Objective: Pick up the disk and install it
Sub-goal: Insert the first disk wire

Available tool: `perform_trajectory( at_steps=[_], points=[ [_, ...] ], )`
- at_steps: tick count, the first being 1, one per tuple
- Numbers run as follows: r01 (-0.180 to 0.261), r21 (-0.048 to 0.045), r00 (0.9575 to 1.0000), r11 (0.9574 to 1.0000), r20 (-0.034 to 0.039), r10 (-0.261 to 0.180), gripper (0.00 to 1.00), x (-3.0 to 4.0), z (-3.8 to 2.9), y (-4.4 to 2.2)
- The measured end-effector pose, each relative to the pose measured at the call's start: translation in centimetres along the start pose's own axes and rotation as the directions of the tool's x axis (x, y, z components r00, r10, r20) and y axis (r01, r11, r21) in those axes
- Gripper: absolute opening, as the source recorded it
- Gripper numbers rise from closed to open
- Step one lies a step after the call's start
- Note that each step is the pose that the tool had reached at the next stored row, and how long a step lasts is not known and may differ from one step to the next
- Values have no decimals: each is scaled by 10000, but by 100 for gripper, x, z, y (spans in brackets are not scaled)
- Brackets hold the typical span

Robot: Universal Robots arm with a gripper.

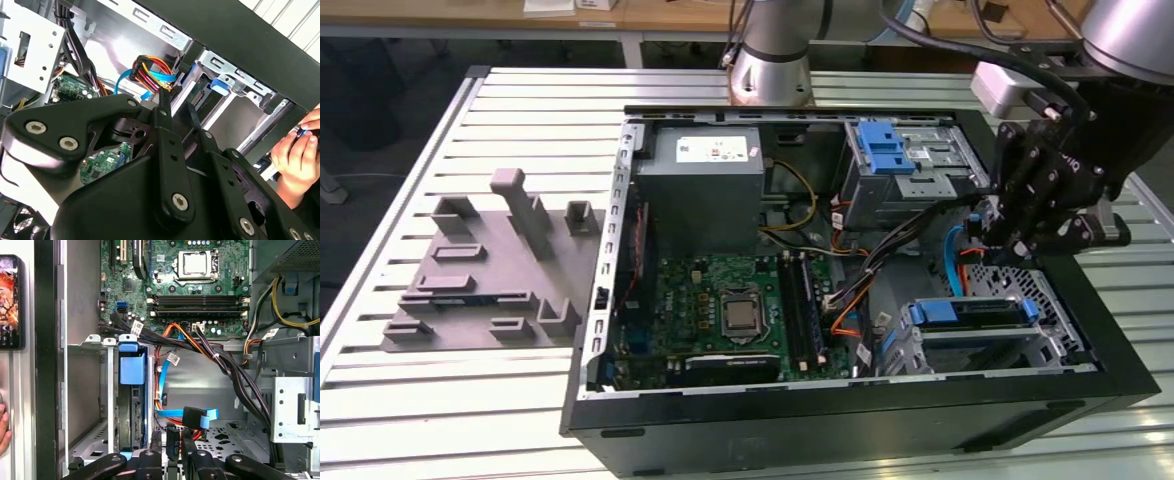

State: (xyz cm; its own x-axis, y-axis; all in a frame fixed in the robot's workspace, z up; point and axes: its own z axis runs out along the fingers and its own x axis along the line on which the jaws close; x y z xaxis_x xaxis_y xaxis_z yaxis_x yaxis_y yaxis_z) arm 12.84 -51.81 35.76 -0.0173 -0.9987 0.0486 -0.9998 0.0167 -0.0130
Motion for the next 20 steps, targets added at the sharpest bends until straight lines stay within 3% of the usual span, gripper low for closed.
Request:
perform_trajectory(
  at_steps=[20],
  points=[
    [0, 4, 10000, 10000, -19, 0, 30, -2, 57, 2]
  ],
)
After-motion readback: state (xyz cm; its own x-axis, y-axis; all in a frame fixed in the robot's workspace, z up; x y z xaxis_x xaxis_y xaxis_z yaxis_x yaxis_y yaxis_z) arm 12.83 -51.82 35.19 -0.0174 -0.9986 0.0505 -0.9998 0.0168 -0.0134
